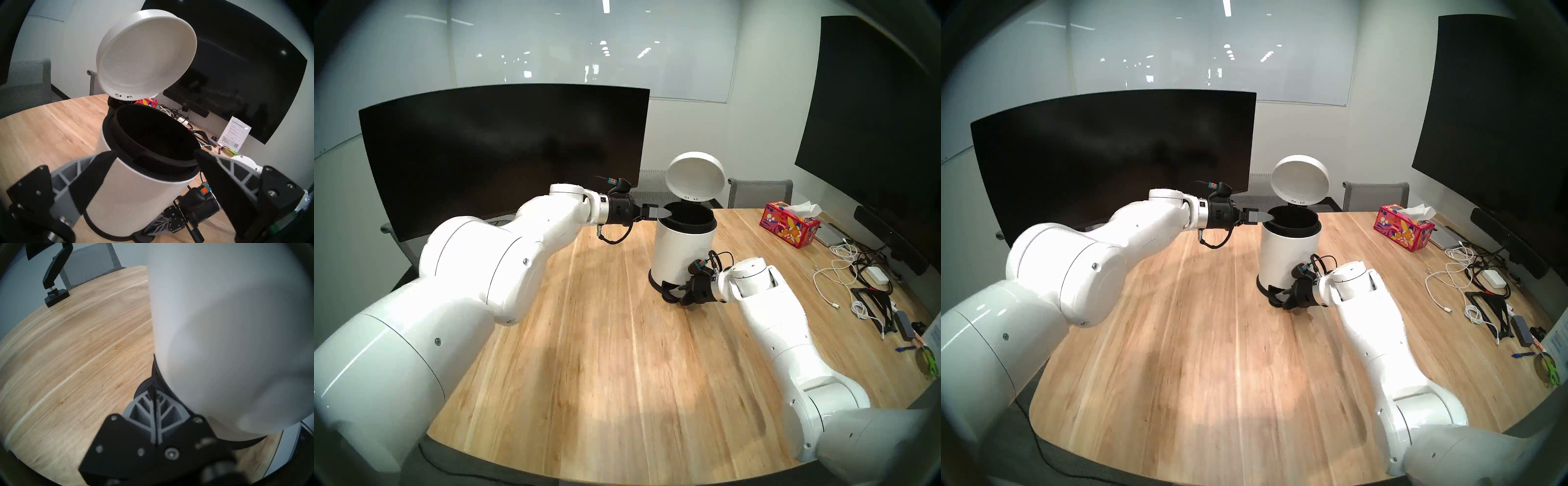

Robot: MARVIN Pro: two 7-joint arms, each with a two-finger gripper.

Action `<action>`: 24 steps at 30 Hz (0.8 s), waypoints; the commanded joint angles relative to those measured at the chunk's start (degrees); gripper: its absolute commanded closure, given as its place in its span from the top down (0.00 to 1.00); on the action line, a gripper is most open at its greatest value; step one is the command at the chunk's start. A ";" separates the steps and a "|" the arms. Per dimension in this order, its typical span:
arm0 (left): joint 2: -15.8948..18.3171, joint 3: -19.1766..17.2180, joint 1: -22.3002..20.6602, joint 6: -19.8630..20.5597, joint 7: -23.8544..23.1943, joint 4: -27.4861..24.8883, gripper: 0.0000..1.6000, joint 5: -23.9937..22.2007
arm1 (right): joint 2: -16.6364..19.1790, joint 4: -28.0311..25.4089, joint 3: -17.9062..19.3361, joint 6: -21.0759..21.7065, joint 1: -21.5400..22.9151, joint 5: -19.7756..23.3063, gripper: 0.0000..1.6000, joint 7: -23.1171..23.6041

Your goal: Peel the sticky note off the monitor, open the trash can lid and drop the sticker into the trash can

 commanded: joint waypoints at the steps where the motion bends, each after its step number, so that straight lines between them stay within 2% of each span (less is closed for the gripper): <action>1: 0.08 -0.60 -1.40 0.28 -2.08 -0.99 1.00 -0.64 | 0.37 0.10 0.07 0.01 -0.24 -0.18 0.00 -0.16; 24: 4.60 -3.51 -1.82 0.54 -12.94 -1.08 1.00 -1.95 | 0.36 0.12 0.07 0.01 -0.23 -0.17 0.00 -0.14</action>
